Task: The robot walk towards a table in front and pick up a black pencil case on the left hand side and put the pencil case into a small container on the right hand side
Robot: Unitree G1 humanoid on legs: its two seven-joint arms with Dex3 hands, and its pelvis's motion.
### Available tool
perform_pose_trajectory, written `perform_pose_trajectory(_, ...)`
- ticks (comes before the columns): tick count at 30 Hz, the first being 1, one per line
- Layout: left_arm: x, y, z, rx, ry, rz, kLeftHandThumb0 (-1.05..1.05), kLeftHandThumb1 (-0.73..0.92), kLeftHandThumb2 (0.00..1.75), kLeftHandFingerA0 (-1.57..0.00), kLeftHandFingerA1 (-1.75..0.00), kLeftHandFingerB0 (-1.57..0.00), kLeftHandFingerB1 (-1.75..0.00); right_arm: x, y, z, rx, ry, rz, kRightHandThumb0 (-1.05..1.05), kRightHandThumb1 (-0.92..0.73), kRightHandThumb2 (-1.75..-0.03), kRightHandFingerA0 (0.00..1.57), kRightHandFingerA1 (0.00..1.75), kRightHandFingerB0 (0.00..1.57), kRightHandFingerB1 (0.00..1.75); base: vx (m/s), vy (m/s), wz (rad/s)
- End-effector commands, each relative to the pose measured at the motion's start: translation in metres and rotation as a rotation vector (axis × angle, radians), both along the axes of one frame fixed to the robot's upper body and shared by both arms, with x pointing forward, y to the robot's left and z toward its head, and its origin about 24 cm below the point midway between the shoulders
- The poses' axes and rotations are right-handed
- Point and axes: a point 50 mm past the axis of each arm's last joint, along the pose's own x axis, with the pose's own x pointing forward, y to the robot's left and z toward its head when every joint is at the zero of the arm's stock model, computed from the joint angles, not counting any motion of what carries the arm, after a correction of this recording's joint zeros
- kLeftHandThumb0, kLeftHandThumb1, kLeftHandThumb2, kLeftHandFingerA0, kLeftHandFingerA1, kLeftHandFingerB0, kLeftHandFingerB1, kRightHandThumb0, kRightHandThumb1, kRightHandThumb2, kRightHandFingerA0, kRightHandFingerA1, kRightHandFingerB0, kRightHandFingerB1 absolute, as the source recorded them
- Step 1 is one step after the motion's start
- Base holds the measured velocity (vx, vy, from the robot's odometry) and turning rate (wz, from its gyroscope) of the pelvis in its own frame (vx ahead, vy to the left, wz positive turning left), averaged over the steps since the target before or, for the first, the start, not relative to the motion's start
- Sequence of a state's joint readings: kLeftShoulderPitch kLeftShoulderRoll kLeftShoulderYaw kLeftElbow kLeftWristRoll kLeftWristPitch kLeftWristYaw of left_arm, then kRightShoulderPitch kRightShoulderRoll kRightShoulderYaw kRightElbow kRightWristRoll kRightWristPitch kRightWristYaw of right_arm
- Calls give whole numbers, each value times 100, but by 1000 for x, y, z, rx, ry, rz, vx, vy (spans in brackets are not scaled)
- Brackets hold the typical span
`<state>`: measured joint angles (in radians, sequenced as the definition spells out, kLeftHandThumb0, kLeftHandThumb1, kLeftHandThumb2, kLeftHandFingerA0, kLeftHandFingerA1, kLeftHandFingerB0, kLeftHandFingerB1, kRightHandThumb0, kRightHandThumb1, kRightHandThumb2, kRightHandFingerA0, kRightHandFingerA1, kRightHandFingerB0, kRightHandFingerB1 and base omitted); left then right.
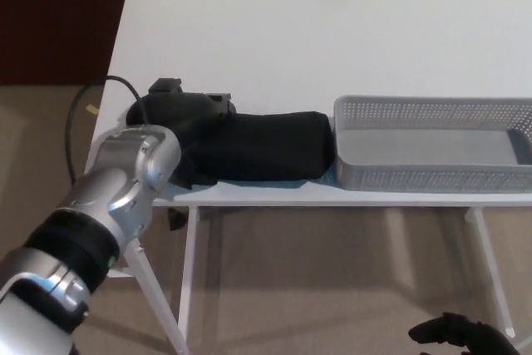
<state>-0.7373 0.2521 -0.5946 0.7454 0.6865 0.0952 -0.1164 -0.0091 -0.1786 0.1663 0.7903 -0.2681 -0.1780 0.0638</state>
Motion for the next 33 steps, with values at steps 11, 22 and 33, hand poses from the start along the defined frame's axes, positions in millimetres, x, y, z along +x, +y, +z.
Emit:
perform_pose_trajectory(11,16,44,43,12,-115,101,-25,75,61,-66,-161,-62,-48,2,-4,2,-27,24,21,-42,-67,-78,60,64,43,69,0,0,0)
perform_pose_trajectory(22,18,-10,77,-320,-169,43,-24,80,66,-68,-155,-69,-80,2,-3,2,-30,32,32,-43,-67,-79,62,66,45,71,0,0,0)
perform_pose_trajectory(33,-2,-104,136,-635,-169,-159,-27,79,71,-73,-142,-76,-86,5,-2,3,-33,39,60,-47,-68,-78,67,66,48,72,0,0,0)
